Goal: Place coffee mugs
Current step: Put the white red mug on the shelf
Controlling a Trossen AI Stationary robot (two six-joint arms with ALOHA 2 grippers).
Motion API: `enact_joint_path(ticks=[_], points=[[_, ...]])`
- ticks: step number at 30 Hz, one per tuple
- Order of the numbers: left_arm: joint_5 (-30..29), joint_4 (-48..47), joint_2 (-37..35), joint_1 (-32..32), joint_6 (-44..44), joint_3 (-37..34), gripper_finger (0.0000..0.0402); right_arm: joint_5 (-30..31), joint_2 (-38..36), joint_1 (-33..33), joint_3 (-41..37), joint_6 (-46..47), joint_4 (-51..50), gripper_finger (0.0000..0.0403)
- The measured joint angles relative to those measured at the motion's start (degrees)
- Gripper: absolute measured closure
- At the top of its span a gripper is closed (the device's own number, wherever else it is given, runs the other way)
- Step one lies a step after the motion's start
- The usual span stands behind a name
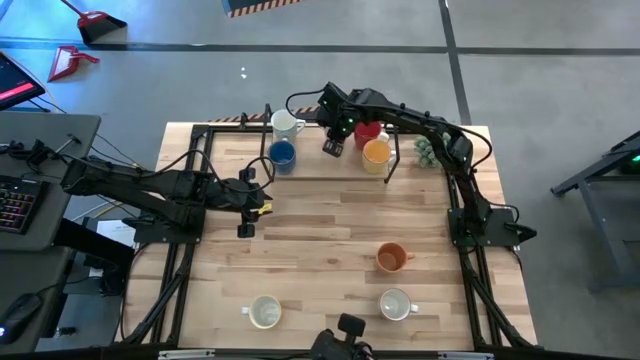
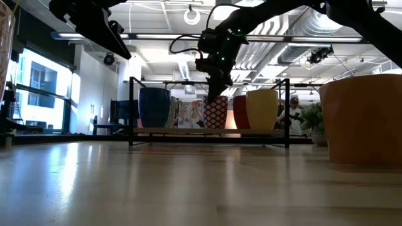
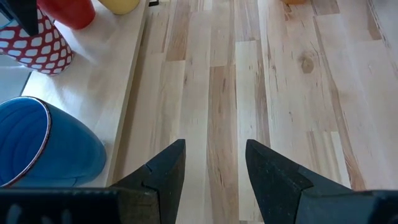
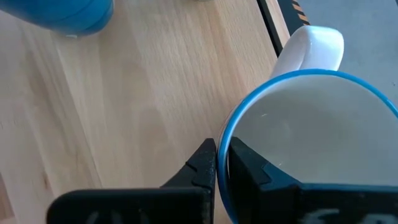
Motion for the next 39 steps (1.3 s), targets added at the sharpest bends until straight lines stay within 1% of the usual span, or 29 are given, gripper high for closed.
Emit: enact_joint_path(ticks=[13, 32, 35, 39], points=[[0.0, 0.0, 0.0, 0.0, 0.0, 0.0, 0.0243, 0.8, 0.0, -0.8, 0.0, -1.0, 0.1, 0.0391], [-0.9, 0.0, 0.0, 0.0, 0.0, 0.0, 0.0243, -1.6, 0.0, -0.8, 0.0, -1.6, -0.4, 0.0390], [-0.9, 0.0, 0.0, 0.0, 0.0, 0.0, 0.0243, -1.6, 0.1, -0.8, 0.0, -1.6, -0.6, 0.0379], [-0.9, 0.0, 0.0, 0.0, 0.0, 0.0, 0.0243, 0.1, 0.3, -0.8, -0.2, -1.1, -0.8, 0.0349]])
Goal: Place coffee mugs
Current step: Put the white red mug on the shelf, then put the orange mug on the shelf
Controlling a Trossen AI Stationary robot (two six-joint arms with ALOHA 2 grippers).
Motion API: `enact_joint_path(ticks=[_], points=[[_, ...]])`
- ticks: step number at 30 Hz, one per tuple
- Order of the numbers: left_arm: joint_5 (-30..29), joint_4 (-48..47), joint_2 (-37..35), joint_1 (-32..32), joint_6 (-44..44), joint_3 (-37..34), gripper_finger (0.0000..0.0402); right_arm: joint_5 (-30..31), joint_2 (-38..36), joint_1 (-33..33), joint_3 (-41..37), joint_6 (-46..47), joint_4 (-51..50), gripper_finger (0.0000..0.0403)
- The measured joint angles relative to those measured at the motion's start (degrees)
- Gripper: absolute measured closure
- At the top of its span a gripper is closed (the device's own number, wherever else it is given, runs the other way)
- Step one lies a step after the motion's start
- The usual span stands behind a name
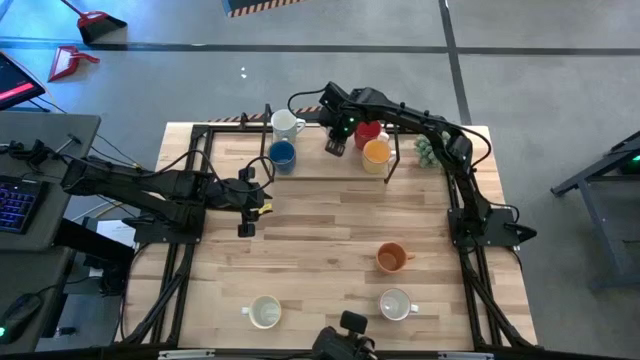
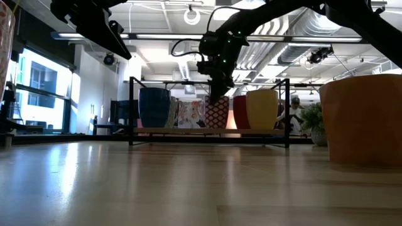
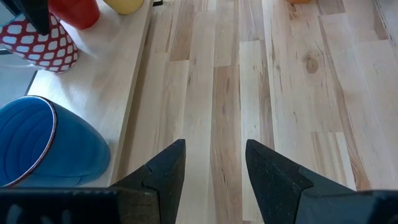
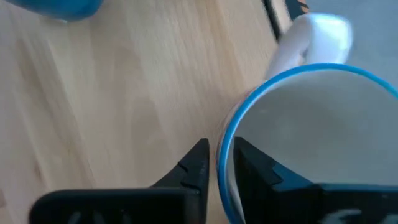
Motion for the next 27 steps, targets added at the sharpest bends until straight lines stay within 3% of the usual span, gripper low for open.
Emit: enact_joint_path(ticks=[7, 18, 27], points=[[0.0, 0.0, 0.0, 0.0, 0.0, 0.0, 0.0243, 0.8, 0.0, 0.0, 0.0, 0.0, 0.2, 0.0312], [-0.1, 0.0, 0.0, 0.9, 0.4, 0.0, 0.0243, -0.1, -0.8, 0.0, 0.5, -0.1, 0.6, 0.0304], [-0.1, -0.2, 0.0, 1.5, 0.5, 0.0, 0.0243, -1.9, -2.1, 1.1, 13.5, 0.5, -9.9, 0.0304]])
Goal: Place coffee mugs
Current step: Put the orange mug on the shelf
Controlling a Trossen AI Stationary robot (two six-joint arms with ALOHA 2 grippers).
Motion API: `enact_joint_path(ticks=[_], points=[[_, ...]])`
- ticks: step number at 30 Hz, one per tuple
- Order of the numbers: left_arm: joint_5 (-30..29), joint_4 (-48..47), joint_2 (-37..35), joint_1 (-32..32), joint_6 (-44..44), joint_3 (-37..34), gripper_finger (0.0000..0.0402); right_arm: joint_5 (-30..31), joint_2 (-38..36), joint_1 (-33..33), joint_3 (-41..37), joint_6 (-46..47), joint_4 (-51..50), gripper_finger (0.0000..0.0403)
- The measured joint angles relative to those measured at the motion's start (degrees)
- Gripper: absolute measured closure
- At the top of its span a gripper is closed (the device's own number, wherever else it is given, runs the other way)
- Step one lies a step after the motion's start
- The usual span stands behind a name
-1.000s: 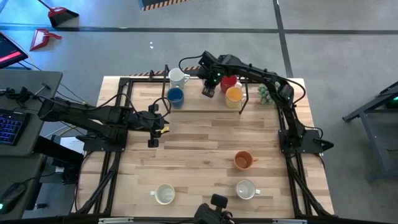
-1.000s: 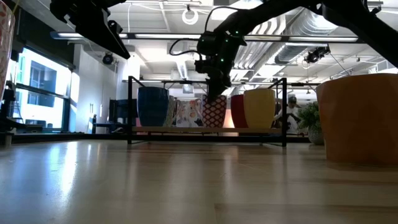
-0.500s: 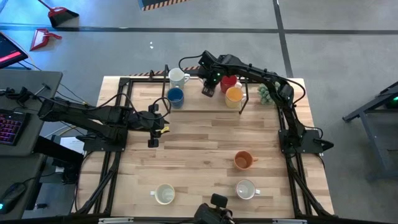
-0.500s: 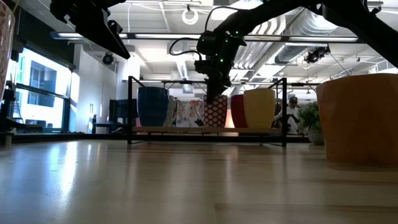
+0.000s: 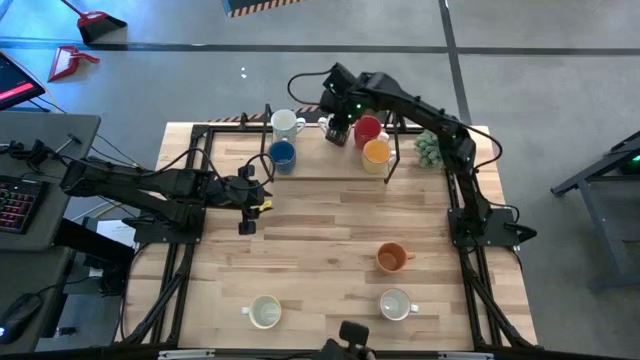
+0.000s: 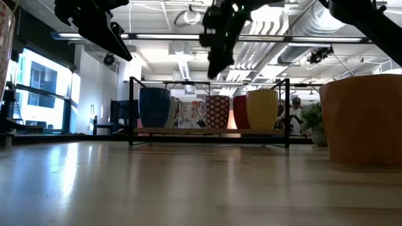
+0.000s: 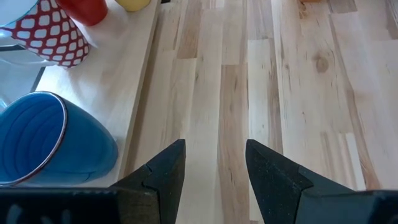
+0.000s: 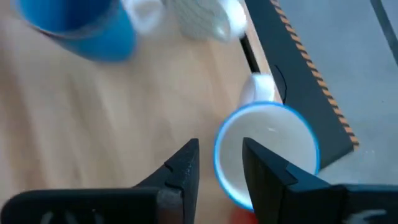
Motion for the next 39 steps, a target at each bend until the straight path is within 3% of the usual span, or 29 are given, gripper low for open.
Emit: enact_joint_path(ticks=[4, 9, 17, 21, 32, 39], points=[[0.0, 0.0, 0.0, 0.0, -0.3, 0.0, 0.0243, -4.4, -1.5, 2.9, 6.1, 1.4, -5.9, 0.0304], [0.0, 0.3, 0.0, 0.0, -0.4, 0.0, 0.0243, -2.3, -11.5, 9.5, -7.3, 3.2, -2.3, 0.0304], [-1.5, 1.3, 0.0, 0.0, 2.1, 0.0, 0.0243, 1.2, -29.4, 20.2, -36.9, 9.8, 22.3, 0.0304], [-1.6, 3.1, 0.0, 0.0, 2.3, 0.0, 0.0243, 2.8, -35.3, 25.4, -48.8, 12.5, 29.1, 0.0304], [-2.4, 6.8, 0.0, 0.0, 5.9, 0.0, 0.0243, 5.1, -42.8, 34.5, -70.5, 17.1, 53.6, 0.0304], [-2.5, 6.8, 0.0, 0.0, 5.6, 0.0, 0.0243, 7.4, -44.3, 38.0, -76.5, 19.6, 59.9, 0.0304]])
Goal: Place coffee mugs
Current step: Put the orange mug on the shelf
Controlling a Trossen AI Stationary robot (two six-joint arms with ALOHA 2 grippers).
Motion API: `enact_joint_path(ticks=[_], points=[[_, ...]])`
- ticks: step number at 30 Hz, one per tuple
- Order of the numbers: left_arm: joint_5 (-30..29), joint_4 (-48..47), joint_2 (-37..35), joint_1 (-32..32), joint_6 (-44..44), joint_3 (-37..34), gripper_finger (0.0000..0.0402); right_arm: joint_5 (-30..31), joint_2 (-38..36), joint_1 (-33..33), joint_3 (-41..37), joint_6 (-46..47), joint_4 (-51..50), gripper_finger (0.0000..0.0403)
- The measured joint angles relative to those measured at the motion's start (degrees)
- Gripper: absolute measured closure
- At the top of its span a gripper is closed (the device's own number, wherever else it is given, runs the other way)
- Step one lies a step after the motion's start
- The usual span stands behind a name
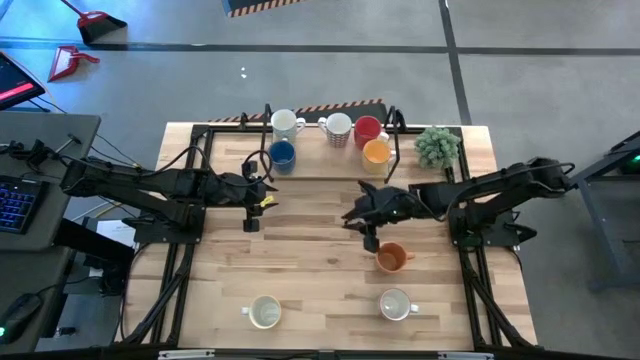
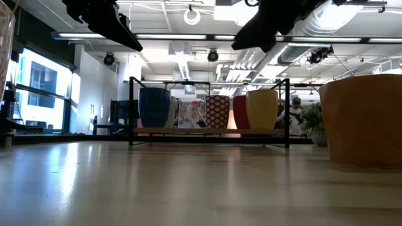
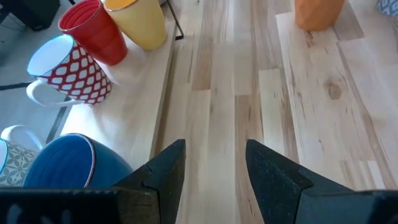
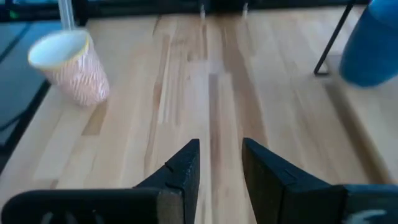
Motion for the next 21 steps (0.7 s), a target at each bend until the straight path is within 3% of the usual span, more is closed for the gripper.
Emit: enact_joint_path(ticks=[7, 13, 21], points=[[0.0, 0.0, 0.0, 0.0, 0.0, 0.0, 0.0243, 3.3, -0.2, 5.4, -1.0, 1.6, -3.0, 0.0305], [0.0, 0.0, 0.0, 0.0, 0.0, 0.0, 0.0243, 9.9, -1.1, 12.0, -1.0, 7.6, -12.3, 0.0305], [0.0, -0.1, 0.0, 0.0, 0.0, 0.0, 0.0243, 16.1, -7.4, 16.8, -1.0, 13.1, -21.2, 0.0305]])
